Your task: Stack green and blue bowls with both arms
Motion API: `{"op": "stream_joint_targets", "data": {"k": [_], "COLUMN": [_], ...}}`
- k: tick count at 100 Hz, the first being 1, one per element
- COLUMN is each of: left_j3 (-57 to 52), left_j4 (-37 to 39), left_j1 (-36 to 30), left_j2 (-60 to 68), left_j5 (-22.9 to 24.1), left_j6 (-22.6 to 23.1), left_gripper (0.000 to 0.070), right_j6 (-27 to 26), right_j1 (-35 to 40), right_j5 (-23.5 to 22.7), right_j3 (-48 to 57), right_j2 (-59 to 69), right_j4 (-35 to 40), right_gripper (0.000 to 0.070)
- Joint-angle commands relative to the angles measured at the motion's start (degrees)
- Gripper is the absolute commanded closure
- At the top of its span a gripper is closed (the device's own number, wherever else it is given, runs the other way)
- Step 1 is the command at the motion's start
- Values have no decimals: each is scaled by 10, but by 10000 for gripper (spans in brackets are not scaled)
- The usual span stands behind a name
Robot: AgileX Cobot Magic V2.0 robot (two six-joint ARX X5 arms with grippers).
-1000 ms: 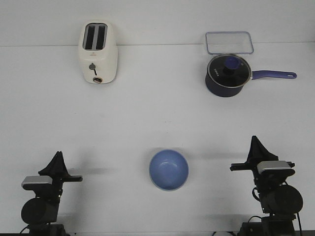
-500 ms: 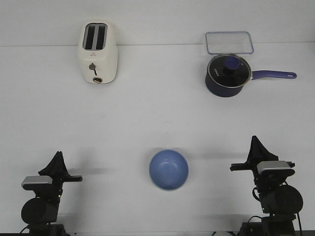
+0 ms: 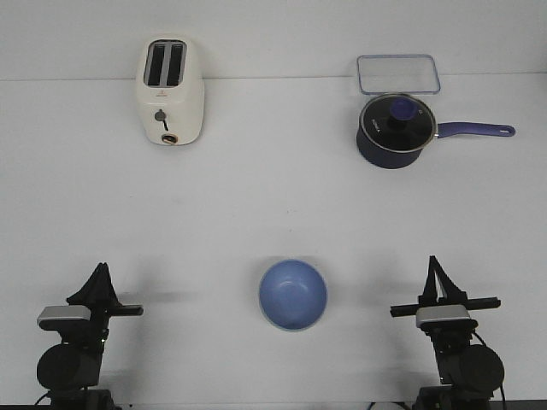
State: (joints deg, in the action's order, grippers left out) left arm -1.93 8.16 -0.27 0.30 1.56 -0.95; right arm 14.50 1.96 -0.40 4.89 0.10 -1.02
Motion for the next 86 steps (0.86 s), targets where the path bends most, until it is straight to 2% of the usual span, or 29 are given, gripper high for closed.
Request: {"op": "stream_joint_targets", "data": {"k": [1, 10, 27, 86], "left_j3": [11, 11, 11, 11], "left_j4": [6, 7, 9, 9], "left_j1": [0, 0, 0, 0], "left_j2": [-1, 0, -1, -1], "left_j5": [-1, -1, -1, -1], "left_j6": [1, 1, 1, 1], "left_gripper": [685, 685, 685, 685], "right_j6": [19, 19, 18, 18], "right_j1": [1, 9, 18, 18], "right_j5": [3, 2, 4, 4], "right_j3": [-17, -41, -42, -42], "right_j2": [0, 0, 0, 0], "right_j4": [-2, -13, 17, 6], "right_gripper": [700, 700, 700, 700]}}
